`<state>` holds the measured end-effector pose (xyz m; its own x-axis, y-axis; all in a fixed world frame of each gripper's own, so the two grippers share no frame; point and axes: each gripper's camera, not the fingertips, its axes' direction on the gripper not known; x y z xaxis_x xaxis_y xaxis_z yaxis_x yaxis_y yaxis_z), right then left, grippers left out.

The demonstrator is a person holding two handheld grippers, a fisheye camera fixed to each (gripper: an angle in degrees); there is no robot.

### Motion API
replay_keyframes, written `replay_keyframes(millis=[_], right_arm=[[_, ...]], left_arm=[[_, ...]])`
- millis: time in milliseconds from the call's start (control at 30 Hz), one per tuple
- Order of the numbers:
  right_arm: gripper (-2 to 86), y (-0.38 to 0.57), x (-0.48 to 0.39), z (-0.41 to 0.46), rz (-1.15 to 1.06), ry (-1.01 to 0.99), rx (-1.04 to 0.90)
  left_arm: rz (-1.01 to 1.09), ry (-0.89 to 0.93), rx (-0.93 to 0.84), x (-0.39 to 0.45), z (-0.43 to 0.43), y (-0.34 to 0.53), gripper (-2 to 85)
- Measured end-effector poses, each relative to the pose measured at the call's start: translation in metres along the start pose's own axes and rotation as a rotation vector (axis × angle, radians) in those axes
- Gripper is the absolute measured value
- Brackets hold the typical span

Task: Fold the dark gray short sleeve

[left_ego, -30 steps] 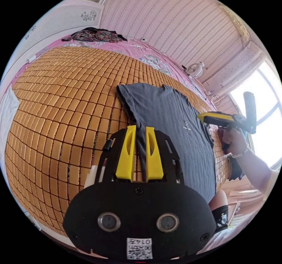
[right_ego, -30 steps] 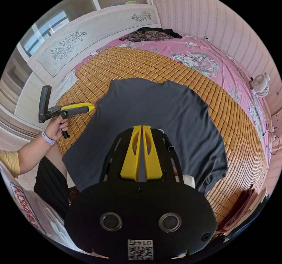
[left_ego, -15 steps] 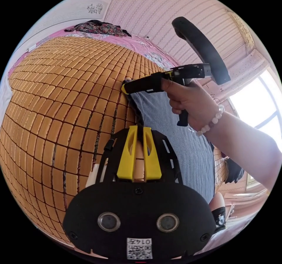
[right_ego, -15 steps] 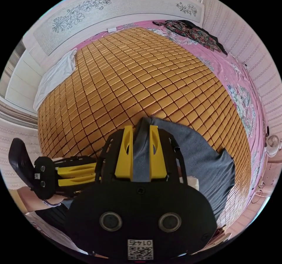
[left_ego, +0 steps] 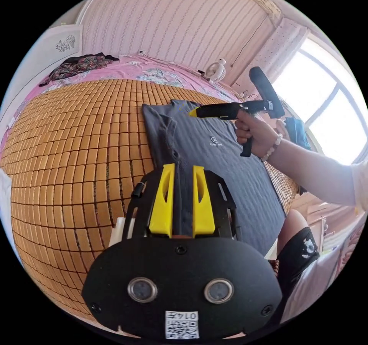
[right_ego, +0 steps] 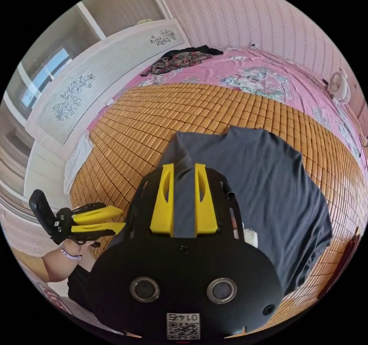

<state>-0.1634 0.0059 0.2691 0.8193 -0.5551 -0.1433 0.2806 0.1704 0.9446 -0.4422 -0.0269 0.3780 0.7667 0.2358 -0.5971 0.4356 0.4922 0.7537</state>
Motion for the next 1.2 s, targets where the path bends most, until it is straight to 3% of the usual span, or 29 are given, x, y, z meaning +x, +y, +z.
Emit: replay_keyframes(millis=[233, 467, 767, 1033, 1200], right_arm=[[7.5, 0.141, 0.111, -0.112, 0.197, 0.05, 0.071], [7.4, 0.255, 0.194, -0.197, 0.428, 0.252, 0.085], [8.4, 0.252, 0.25, -0.218, 0.501, 0.16, 0.159], [5.8, 0.248, 0.27, -0.226, 0.604, 0.117, 0.179], [3.5, 0.258, 0.27, -0.236, 0.584, 0.095, 0.234]], left_arm=[[0.059, 0.177, -0.028, 0.058, 0.029, 0.024, 6.5], [0.272, 0.251, -0.13, 0.146, 0.105, -0.036, 5.7], [0.466, 0.24, -0.254, 0.265, 0.243, -0.138, 5.3], [0.563, 0.099, -0.363, 0.346, 0.371, -0.175, 7.9], [0.591, 0.012, -0.395, 0.351, 0.405, -0.188, 0.4]])
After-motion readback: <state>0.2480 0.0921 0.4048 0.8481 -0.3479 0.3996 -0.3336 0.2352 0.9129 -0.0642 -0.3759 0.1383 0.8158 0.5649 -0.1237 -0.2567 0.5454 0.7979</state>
